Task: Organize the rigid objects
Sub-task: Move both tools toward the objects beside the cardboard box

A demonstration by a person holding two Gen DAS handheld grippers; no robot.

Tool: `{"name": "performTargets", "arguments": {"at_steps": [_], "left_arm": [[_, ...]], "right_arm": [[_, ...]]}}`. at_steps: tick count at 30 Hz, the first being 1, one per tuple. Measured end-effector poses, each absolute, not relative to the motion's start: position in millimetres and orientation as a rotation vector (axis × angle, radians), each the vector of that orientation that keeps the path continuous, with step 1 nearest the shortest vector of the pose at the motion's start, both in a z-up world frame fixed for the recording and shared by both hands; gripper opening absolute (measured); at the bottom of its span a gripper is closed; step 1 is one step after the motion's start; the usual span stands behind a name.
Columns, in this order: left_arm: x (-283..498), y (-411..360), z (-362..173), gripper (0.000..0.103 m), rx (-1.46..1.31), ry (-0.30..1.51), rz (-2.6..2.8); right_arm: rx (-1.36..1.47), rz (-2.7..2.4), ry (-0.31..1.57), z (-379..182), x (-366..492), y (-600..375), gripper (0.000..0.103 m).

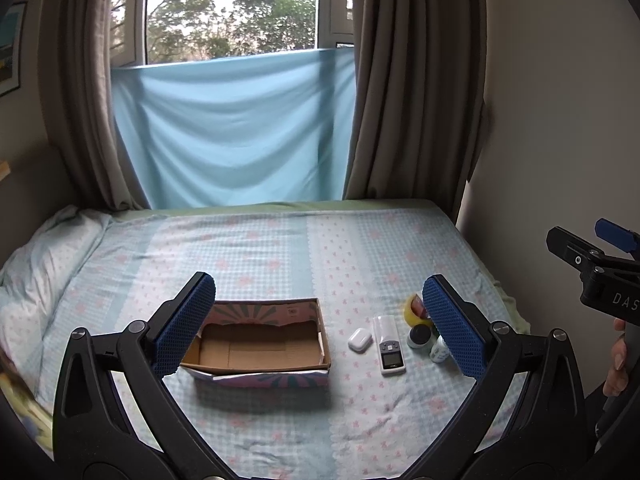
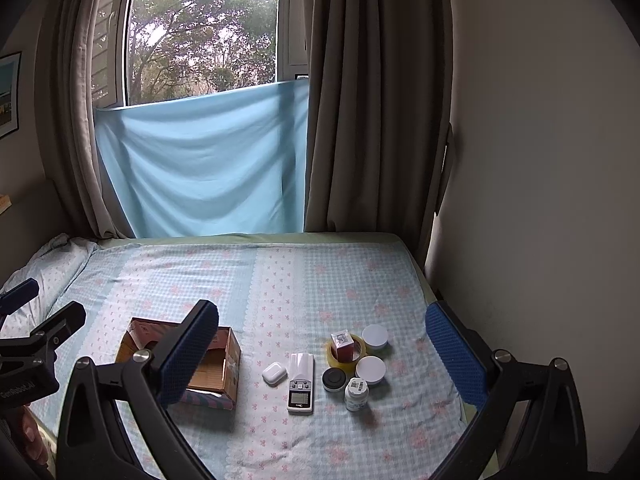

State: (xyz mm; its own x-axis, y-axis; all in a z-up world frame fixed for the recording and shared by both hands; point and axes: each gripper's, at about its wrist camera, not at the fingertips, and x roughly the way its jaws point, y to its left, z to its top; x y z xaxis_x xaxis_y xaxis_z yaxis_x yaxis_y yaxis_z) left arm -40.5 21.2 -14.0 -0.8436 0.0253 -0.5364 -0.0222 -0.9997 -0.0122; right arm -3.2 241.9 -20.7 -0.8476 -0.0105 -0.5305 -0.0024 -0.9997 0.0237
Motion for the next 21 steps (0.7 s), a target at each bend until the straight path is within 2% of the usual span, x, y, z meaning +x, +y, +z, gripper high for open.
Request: {"name": "performTargets", "arguments": {"at_steps": [12,21], "left_arm": [[-101,56,-40,0.103,-1.049,-0.022,2.912],[-166,94,-119,0.103,-1.356,-0.054,2.752]], "right_arm": [[1.033,-2.973,-0.08,-49,-50,276,0.103],[1.226,-2.953,-0.159,-105,-103,324,0.103]]}}
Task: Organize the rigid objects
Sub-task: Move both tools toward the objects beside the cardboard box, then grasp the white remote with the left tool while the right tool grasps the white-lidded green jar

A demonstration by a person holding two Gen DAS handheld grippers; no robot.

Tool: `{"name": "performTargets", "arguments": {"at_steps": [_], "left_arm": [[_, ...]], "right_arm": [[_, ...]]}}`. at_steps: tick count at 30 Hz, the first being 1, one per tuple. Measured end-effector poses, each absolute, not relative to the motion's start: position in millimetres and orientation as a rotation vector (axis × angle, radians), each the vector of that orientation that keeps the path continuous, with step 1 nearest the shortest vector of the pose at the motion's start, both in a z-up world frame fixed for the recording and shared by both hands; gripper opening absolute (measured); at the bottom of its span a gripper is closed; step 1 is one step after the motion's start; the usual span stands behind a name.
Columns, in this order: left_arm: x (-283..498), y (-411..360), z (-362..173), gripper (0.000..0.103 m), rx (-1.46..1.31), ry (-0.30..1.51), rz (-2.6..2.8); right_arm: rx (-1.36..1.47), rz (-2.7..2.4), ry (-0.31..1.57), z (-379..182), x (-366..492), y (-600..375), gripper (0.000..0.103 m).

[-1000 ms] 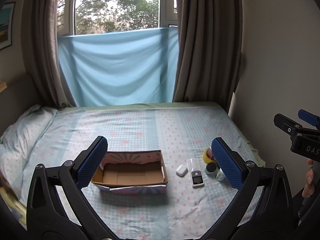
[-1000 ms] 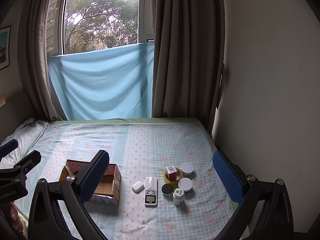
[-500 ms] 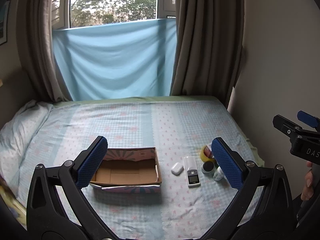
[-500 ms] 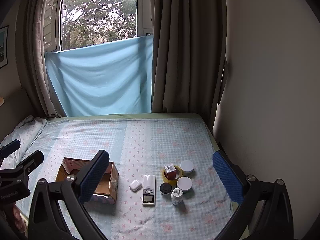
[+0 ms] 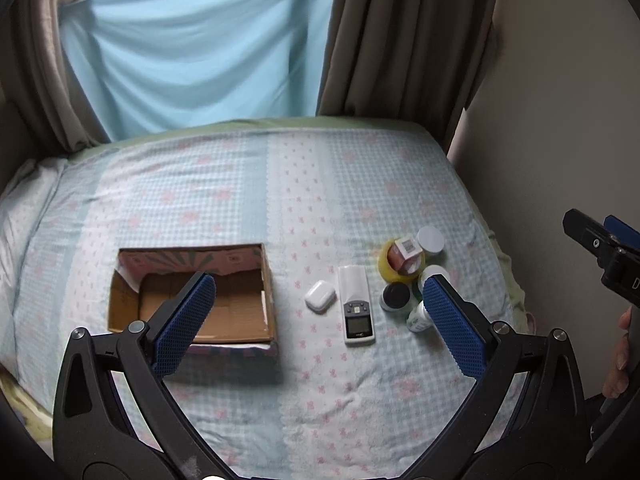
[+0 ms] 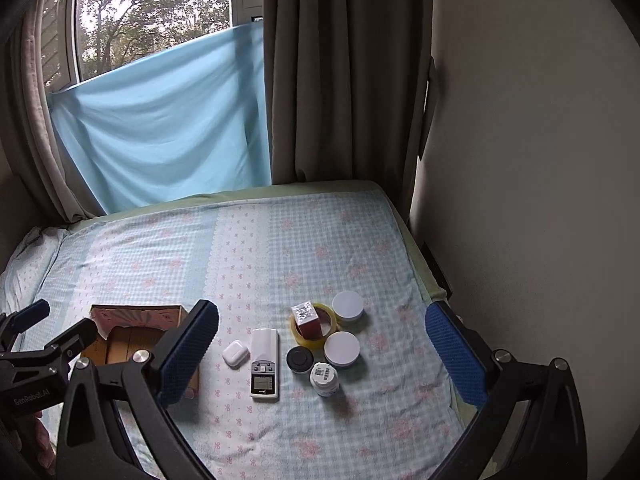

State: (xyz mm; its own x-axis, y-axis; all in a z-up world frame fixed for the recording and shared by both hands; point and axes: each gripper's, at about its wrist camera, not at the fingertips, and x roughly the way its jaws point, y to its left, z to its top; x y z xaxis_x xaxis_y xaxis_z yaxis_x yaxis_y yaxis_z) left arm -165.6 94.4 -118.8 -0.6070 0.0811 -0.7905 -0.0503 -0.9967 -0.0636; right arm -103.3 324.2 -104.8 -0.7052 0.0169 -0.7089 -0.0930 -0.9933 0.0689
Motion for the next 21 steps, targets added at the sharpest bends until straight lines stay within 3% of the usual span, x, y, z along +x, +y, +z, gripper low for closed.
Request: {"name": "performTargets", "arguments": {"at_steps": [21], "left_arm": [[-269,171,-381,0.103,-1.973,-0.08,2.384]], "right_arm": [[-1.863,2.407,0.382,-324,-227,374,0.103]]}}
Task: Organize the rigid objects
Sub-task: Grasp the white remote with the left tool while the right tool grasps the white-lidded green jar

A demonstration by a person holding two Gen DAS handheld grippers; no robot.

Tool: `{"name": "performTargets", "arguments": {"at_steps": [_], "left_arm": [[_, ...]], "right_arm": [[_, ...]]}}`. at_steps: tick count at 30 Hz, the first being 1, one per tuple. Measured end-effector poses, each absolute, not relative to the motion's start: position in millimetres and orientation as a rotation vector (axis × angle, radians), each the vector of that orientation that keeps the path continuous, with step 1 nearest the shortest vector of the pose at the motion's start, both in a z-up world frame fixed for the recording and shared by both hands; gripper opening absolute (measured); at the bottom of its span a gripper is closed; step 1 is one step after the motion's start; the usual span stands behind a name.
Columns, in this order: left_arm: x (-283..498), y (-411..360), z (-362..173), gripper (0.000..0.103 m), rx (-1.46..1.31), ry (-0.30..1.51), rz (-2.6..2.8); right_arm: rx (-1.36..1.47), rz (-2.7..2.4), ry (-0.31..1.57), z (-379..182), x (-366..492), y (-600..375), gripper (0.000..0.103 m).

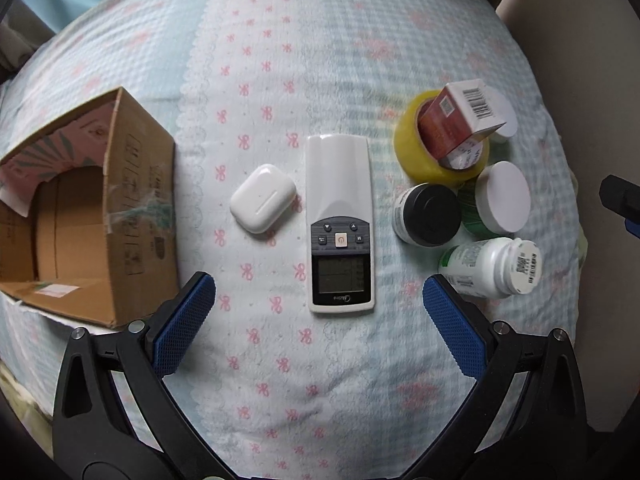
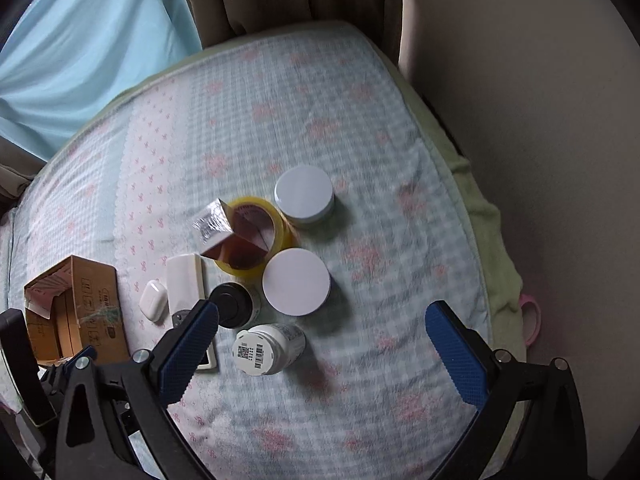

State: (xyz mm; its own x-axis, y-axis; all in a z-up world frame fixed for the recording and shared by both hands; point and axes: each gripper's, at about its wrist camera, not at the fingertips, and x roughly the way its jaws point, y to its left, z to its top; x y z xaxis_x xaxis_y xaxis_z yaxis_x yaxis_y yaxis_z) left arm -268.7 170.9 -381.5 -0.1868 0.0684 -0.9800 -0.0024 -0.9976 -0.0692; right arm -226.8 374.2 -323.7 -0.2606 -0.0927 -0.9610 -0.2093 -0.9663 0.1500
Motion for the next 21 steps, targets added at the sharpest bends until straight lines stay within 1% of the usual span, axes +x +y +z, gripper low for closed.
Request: {"name": "performTargets", "arguments": {"at_steps": [6,8,9,14,15,17,21], "left_arm": [[-291,183,-437,0.103,-2.093,-0.076,2.303],[-295,184,-452,0.1,-2.125,-0.078,2.282],[-296,184,-457,0.098,-2.135,-0.077,2.273],[-303,186,-471,0.097,-2.141,-0.082,2.255],[-304,187,-473,0.091,-2.137,-0.089,2.249],[-305,190,-478,0.084,-2.143,-0.087,2.232],[-310,195,-480,0.083,-2.132,-0.062,2.252]], "right_arm": [[-2.076,2.231,0.322,-382,-256,363,0.103],[-2.111,2.195,0.302,-396,-262,360,0.103],[-2.12,2.182,0.296,-401,-265,359,0.103],[-2.157,2.145,0.298,-418,-271,356,0.103],[-2.163,2.14,0.296,-421,-272,356,0.103],[-2.171,2.134,0.306,-426,-272,357,0.103],[-2.198,2.103,0.303,-439,-273,357,0.103]]}}
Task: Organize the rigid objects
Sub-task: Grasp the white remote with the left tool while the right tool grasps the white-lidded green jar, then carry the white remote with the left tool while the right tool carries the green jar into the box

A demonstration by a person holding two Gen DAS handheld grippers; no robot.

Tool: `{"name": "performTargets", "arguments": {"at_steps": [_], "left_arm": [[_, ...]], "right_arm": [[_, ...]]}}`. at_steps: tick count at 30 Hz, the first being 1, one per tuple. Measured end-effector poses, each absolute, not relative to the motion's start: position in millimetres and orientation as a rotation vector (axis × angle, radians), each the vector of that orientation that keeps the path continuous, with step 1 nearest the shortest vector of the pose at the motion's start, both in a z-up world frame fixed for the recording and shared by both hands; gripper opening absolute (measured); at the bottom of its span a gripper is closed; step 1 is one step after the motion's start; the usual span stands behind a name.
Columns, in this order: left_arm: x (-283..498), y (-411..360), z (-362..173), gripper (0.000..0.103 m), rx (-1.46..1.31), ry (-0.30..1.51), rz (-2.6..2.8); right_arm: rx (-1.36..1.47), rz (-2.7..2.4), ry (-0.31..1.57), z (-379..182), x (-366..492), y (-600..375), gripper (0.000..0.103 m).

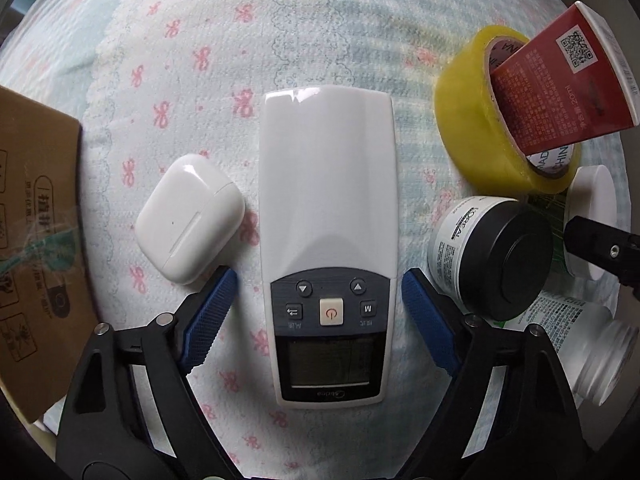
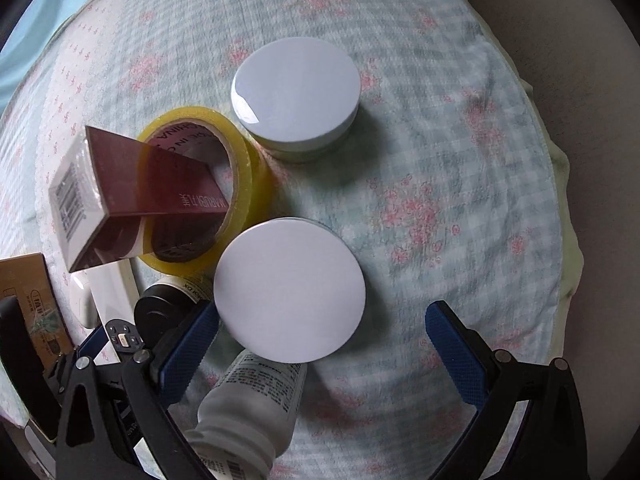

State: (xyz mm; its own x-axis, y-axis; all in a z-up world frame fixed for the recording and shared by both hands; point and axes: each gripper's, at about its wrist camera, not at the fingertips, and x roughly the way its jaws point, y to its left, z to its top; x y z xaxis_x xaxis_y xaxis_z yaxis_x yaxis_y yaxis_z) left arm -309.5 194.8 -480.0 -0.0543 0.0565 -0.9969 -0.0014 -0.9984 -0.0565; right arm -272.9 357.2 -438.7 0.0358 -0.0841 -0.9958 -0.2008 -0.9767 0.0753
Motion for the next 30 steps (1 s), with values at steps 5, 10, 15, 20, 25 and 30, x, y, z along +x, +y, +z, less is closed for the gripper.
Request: {"name": "performTargets", "arguments": {"at_steps": [5,10,15,20,25,30], "left_arm": [[-318,200,-479,0.083,-2.139,-0.04,2.252],[-327,205,-473,0.069,-2.123,-0.022,2.252],[-331,208,-470,0.055,-2.127,-0.022,2.235],[-326,202,-463,0.054,-2.12,-0.072,2.222],[-321,190,-452,0.054,-2.101,-0.122,2.23],[-314,183,-426,0.054,-2.048,-0.147,2.261]], "right_arm": [[-2.209,2.088,0.322,-446,-276,360,0.099],[-2.247,2.043,0.387,-455,-280,366,0.085],[-2.268,2.036,0.456,-457,-281,370,0.068],[-2.246,2.035,0.456,-451,-278,377,0.066],[-2.202,2.04,0.503,-437,-271,389,0.066],[-2.126,2.077,0.552,-410,-262,405,0.066]]}}
